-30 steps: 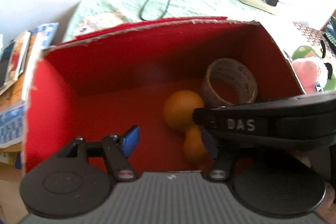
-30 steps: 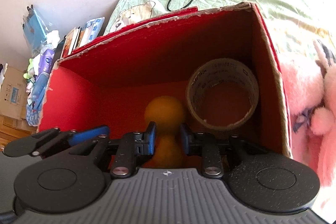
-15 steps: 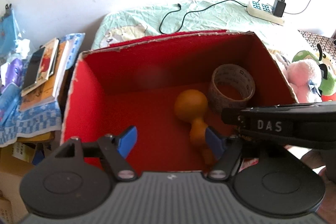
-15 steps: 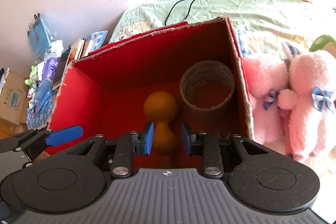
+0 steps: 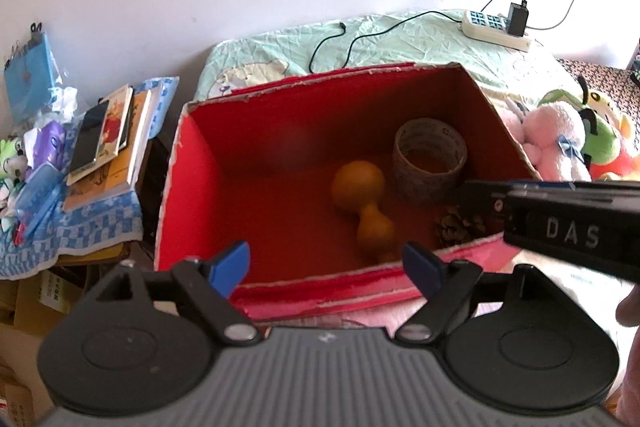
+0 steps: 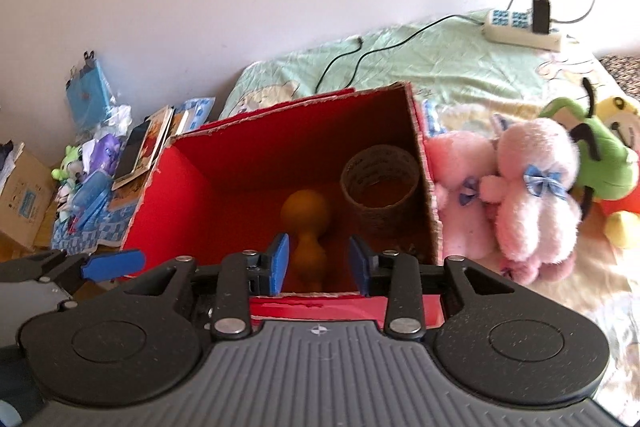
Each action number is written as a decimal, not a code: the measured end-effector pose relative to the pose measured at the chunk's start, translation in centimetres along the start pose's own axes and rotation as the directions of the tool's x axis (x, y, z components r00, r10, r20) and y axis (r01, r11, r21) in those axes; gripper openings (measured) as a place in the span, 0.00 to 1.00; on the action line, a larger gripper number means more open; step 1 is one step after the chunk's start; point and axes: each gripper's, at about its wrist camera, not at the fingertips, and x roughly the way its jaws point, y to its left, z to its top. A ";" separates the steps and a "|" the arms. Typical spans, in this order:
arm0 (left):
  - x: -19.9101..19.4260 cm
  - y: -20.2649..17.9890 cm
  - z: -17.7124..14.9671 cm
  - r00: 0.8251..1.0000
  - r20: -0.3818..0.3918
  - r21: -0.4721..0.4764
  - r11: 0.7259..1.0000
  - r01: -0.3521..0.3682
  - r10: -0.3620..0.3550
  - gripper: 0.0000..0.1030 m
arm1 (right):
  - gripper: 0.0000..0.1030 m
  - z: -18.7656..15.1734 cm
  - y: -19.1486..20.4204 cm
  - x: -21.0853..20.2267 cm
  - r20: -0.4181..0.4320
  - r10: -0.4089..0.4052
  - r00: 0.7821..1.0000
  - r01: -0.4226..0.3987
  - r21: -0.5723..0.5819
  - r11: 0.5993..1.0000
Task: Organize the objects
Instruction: 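Withdraw the right gripper up and out of the red box, then move the right gripper down to the red printed gift box, then close the right gripper on the gift box and lift it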
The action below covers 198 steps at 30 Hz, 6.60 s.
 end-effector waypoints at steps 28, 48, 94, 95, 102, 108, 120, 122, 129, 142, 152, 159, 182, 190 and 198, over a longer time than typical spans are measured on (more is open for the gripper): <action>1.5 -2.6 -3.8 0.990 -0.132 -0.005 0.999 -0.054 0.053 0.87 | 0.51 -4.4 -2.5 -0.5 -0.081 -0.041 0.996 0.042 0.005 0.999; 1.5 -6.5 -6.5 0.962 -0.249 -0.086 0.987 -0.138 0.113 0.92 | 0.53 -5.8 -6.7 -0.7 -0.225 -0.006 0.974 0.005 -0.004 1.000; -1.1 1.4 -2.8 0.986 -0.126 -0.093 0.989 -0.117 0.105 0.92 | 0.57 -2.4 -1.2 -2.0 -0.102 0.109 0.989 -0.107 0.025 0.994; -1.1 1.5 -2.6 0.987 -0.122 -0.089 0.990 -0.114 0.102 0.92 | 0.57 -2.2 -1.2 -2.0 -0.090 0.102 0.991 -0.099 0.033 0.995; -0.8 2.7 -1.0 0.993 -0.077 -0.067 0.993 -0.093 0.087 0.92 | 0.57 -1.3 -0.8 -2.4 -0.018 0.051 0.999 -0.049 0.069 0.996; 0.0 3.7 -0.2 0.996 -0.054 -0.063 0.995 -0.080 0.077 0.94 | 0.57 -1.0 -0.3 -2.0 0.011 0.010 1.000 -0.011 0.084 0.996; 1.4 3.5 0.5 0.997 -0.062 -0.037 0.998 -0.051 0.048 0.94 | 0.57 -1.2 0.0 -1.1 0.000 -0.010 1.000 0.010 0.086 0.996; 1.5 3.4 0.6 0.997 -0.065 -0.039 0.998 -0.047 0.044 0.94 | 0.57 -1.2 -0.1 -1.1 -0.003 -0.007 1.000 0.007 0.085 0.996; 1.6 2.6 0.5 0.996 -0.073 -0.049 0.997 -0.058 0.054 0.94 | 0.57 -1.2 -0.5 -1.2 -0.024 0.017 1.000 -0.015 0.061 0.998; 0.5 4.6 -1.5 0.989 -0.094 -0.140 0.982 -0.129 0.116 0.94 | 0.57 -2.3 -0.4 -0.6 -0.107 0.103 0.989 -0.103 0.003 0.995; 0.7 8.5 -6.8 0.987 -0.149 -0.235 0.972 0.015 -0.052 0.87 | 0.57 -4.4 -0.9 2.6 -0.266 0.187 0.946 -0.173 0.075 0.982; 0.2 8.4 -10.2 0.969 -0.127 -0.207 0.961 0.183 -0.212 0.84 | 0.52 -4.8 -0.1 4.1 -0.324 0.224 0.919 -0.206 0.091 0.974; 5.7 -0.1 -10.6 0.884 -0.246 -0.008 0.913 0.408 -0.397 0.86 | 0.51 -6.5 -3.1 6.3 -0.429 0.148 0.891 -0.098 0.137 0.986; 6.7 -3.8 -8.6 0.871 -0.260 0.090 0.888 0.450 -0.416 0.86 | 0.52 -6.6 -7.1 4.4 -0.387 0.123 0.914 -0.036 0.225 0.974; 7.3 -3.8 -8.0 0.845 -0.296 0.091 0.867 0.490 -0.446 0.87 | 0.52 -6.4 -9.8 3.2 -0.339 0.130 0.932 -0.021 0.308 0.951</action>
